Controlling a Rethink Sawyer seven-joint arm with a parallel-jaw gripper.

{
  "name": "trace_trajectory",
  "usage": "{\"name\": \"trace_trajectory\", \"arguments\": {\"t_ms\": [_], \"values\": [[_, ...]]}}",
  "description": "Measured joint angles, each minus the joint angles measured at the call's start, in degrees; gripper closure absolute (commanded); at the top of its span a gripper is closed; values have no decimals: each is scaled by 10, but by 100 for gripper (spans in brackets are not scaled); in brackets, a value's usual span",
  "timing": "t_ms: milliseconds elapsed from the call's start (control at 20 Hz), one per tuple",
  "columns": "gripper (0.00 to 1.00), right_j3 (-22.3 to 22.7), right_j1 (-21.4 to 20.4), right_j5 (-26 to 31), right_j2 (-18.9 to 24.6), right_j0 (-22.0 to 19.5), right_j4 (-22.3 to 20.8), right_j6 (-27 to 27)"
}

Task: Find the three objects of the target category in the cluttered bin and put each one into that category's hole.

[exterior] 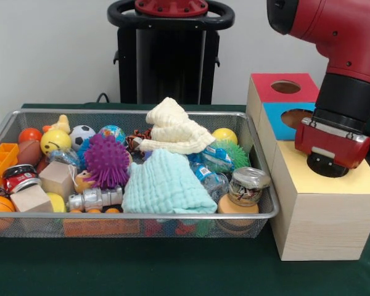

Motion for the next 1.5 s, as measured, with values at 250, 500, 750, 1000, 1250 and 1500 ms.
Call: {"name": "trace_trajectory", "arguments": {"t_ms": [250,500,750,1000,1250,1500], "values": [[0,1,-2,0,3,-3,-1,0],[0,12,-18,2,18,-12,-7,0],[0,32,-59,37,31,-17,-14,0],[100,55,-120,93,31,-19,-23,0],[100,73,-174,106,31,-29,-34,0],[100,81,-203,106,31,-40,-42,0]]}}
